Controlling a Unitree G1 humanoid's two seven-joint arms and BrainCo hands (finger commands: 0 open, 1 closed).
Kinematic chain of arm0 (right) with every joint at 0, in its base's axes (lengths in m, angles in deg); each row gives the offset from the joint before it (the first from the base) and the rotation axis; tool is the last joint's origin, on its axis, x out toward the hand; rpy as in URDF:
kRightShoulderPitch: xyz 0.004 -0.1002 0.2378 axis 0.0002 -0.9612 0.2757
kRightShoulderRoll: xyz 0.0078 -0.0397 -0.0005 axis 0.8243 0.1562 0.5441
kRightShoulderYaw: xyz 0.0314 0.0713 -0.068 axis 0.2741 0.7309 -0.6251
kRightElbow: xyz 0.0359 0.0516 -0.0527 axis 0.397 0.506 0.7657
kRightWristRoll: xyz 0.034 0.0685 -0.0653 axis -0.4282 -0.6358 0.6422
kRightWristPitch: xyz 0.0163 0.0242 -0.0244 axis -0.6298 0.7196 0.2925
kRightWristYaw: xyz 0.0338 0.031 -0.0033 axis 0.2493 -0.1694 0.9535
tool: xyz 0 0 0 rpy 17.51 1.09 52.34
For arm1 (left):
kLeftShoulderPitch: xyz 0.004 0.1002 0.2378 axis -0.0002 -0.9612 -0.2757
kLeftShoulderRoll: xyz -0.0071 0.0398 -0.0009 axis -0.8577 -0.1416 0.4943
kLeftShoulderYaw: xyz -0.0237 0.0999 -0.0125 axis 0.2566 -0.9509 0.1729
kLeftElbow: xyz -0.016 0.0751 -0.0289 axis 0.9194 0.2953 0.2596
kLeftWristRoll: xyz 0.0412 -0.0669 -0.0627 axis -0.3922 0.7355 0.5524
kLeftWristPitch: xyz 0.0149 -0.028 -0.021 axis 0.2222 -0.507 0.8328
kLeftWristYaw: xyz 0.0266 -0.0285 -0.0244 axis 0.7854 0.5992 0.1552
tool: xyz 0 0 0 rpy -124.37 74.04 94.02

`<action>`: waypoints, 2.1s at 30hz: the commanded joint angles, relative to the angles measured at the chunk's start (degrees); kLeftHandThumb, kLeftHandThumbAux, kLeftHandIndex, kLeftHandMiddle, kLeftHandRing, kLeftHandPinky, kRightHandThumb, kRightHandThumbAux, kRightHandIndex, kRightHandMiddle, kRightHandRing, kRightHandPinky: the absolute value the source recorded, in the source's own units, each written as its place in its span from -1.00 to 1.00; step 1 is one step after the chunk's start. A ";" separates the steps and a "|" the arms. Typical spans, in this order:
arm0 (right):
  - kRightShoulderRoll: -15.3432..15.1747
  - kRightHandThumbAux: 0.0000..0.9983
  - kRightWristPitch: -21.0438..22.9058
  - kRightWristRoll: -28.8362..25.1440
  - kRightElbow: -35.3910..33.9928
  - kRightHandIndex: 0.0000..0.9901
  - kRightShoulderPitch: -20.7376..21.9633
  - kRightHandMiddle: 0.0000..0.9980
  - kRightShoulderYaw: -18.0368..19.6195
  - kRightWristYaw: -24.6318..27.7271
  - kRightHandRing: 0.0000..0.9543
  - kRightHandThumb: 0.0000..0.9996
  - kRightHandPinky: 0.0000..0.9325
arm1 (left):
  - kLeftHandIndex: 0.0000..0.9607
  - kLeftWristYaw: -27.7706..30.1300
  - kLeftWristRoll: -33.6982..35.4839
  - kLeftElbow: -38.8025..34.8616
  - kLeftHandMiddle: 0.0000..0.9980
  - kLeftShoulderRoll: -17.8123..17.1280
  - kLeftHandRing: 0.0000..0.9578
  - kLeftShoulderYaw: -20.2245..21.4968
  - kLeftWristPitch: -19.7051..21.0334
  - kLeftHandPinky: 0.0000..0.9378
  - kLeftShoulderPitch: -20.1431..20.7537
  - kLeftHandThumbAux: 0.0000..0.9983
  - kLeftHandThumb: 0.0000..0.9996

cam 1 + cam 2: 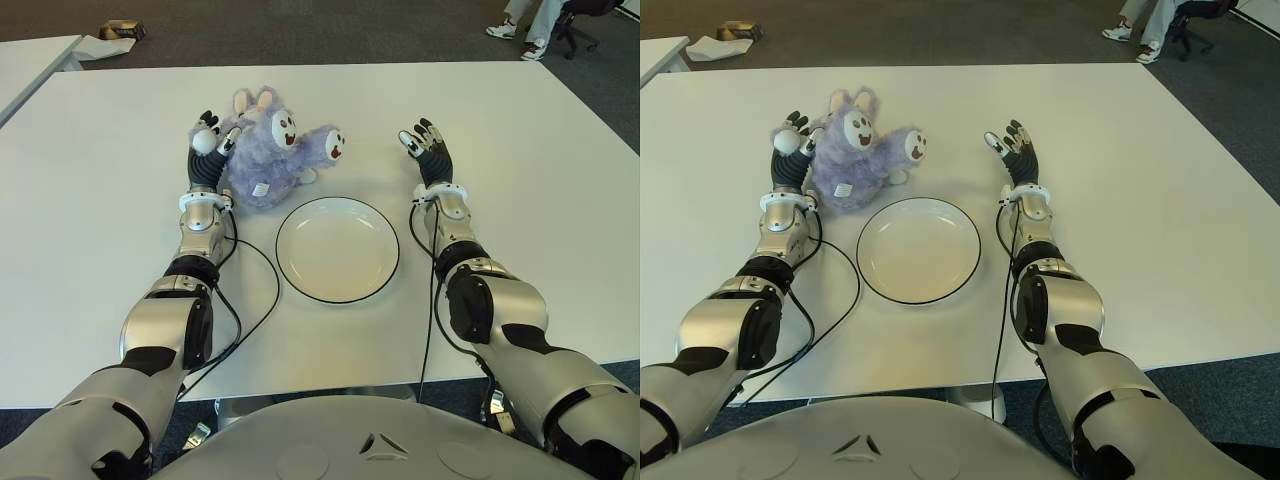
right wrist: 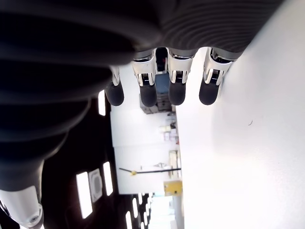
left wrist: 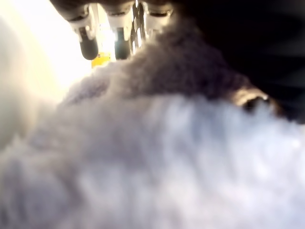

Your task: Put the doll into the plate.

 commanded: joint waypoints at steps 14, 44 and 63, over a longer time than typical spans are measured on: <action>1.66 0.24 2.35 -0.66 2.70 -0.96 -3.78 -0.87 0.26 -0.22 -0.89 -0.84 -0.89 | -1.00 0.29 -1.68 2.86 -0.76 0.26 -0.80 -0.93 -0.06 -0.91 -5.60 0.03 -1.00; 1.83 0.27 2.35 -0.77 2.71 -0.96 -3.64 -0.88 0.38 -0.19 -0.89 -0.83 -0.87 | -1.00 0.88 -1.95 2.78 -0.81 0.04 -0.87 -0.94 0.27 -1.00 -5.33 0.02 -1.00; 1.58 0.29 2.22 -0.80 2.63 -0.97 -3.87 -0.87 0.41 -0.13 -0.89 -0.84 -0.88 | -1.00 0.77 -1.51 2.79 -0.80 0.57 -0.83 -0.42 -0.24 -0.88 -5.63 0.04 -1.00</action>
